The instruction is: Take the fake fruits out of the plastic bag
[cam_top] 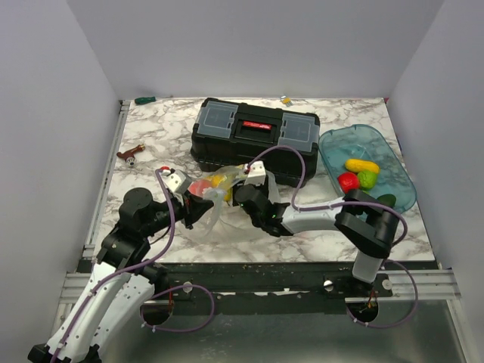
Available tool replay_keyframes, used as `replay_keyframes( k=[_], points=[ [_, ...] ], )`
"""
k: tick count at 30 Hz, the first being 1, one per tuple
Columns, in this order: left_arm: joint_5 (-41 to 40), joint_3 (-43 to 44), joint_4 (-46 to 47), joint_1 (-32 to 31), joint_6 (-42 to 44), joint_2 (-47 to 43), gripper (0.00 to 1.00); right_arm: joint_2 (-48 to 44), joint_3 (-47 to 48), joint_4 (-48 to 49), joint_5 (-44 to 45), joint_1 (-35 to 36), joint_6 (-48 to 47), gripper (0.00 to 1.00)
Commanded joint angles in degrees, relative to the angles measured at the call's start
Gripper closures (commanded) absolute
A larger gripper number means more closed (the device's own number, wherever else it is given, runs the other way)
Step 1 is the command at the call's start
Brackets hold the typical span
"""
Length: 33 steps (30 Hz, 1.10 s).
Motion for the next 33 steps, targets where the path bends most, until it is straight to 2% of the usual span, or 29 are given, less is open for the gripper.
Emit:
replay_keyframes(
  k=[1,10,14,28,33],
  points=[
    [0.9,0.93,0.33,0.31,0.12,0.32,1.0,-5.78,-3.48,2.01,-10.68,-0.32,-0.35,0.63],
    [0.86,0.82,0.16,0.32,0.14,0.13,1.0,-13.59,-8.65,8.89,-38.73,-0.28,0.52,0.66],
    [1.24,0.91,0.4,0.34,-0.02,0.66,1.0,-17.07,-10.25,10.94,-44.88,-0.25,3.75,0.66],
    [0.51,1.12,0.11,0.34,-0.03,0.92,1.0,-30.57,-13.66,14.3,-42.38,-0.29,9.53,0.68],
    [0.33,0.93,0.17,0.34,0.06,0.45,1.0,-36.75,-17.5,20.99,-39.5,-0.32,14.28,0.72]
  ],
)
